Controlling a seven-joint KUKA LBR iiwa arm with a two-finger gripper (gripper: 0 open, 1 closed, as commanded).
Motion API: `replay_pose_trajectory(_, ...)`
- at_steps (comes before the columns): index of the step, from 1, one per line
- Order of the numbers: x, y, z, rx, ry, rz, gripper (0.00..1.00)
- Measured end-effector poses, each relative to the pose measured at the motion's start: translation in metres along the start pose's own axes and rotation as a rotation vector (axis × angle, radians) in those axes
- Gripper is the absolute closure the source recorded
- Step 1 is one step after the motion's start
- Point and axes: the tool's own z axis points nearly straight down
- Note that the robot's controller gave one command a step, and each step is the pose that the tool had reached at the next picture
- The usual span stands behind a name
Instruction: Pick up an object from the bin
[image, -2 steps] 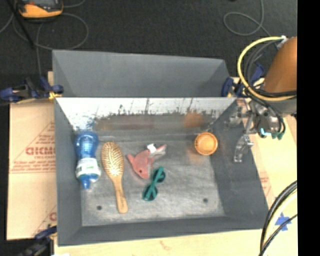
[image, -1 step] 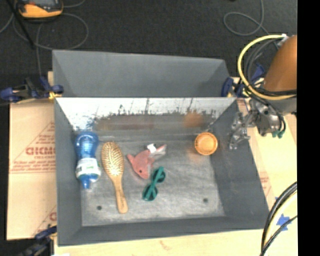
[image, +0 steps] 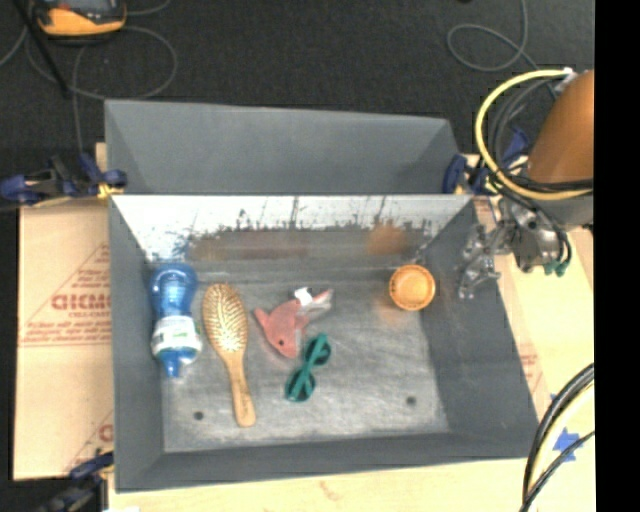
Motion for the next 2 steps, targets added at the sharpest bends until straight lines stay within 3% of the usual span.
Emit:
replay_pose_trajectory(1, -0.033, 0.049, 0.029, 0.0, -0.006, 0.063, 1.0)
replay_pose_trajectory(2, 0.024, 0.066, 0.064, -0.001, 0.003, 0.038, 0.0)
